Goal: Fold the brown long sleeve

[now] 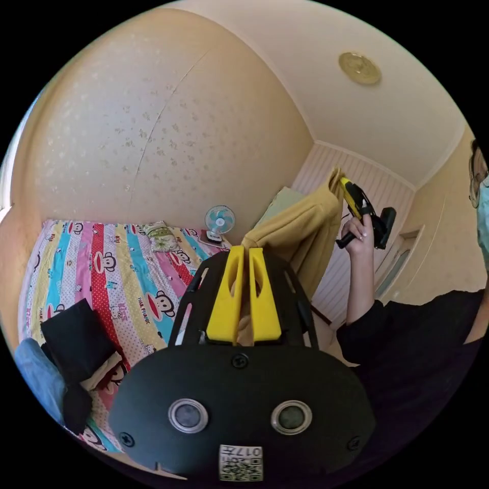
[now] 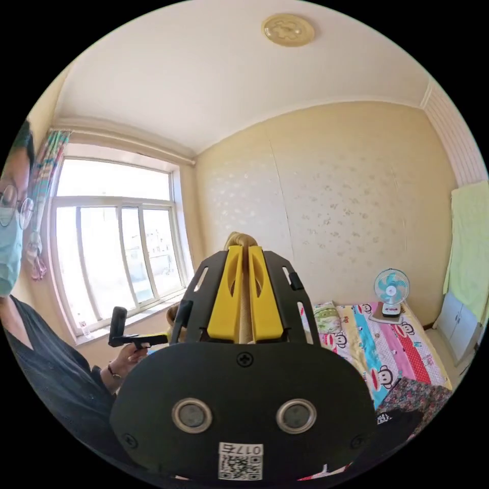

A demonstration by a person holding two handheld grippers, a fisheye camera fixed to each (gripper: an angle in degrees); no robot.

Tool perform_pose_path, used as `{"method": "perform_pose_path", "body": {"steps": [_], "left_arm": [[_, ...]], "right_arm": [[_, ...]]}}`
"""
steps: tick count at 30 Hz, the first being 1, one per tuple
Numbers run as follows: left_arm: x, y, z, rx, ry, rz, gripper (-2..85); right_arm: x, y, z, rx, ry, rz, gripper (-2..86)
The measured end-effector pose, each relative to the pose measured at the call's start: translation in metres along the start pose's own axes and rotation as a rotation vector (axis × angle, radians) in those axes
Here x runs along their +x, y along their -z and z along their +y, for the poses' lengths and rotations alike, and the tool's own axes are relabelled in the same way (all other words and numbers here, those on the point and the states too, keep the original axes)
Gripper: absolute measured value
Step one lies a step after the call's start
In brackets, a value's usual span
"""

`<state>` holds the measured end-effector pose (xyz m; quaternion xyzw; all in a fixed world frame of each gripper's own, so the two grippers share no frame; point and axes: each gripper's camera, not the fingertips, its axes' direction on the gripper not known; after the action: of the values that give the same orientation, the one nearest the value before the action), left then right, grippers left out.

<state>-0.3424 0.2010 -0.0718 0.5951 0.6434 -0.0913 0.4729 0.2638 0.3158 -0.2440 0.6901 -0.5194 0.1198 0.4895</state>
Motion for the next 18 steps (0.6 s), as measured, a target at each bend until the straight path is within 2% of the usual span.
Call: {"method": "perform_pose_path", "body": {"steps": [2,6,8,12,15,18], "left_arm": [[0.001,0.049,-0.016,0.105,-0.06,0.011,0.0],[0.017,0.115,-0.031,0.138,-0.304,0.166,-0.1],[0.028,0.15,-0.032,0.15,-0.376,0.3,-0.2],[0.048,0.186,-0.033,0.244,-0.382,0.439,-0.2],[0.048,0.195,-0.053,0.244,-0.28,0.417,-0.2],[0.036,0.193,-0.078,0.225,-0.227,0.33,-0.1]], "right_arm": [[0.02,0.027,0.002,0.018,0.002,-0.148,1.6],[0.05,0.112,0.012,0.047,0.082,-0.423,1.5],[0.051,0.148,0.015,0.039,0.127,-0.439,1.5],[0.035,0.208,-0.008,0.03,0.25,-0.397,1.4],[0.055,0.211,-0.045,-0.026,0.197,-0.36,1.4],[0.103,0.177,-0.077,-0.127,0.102,-0.351,1.4]]}}
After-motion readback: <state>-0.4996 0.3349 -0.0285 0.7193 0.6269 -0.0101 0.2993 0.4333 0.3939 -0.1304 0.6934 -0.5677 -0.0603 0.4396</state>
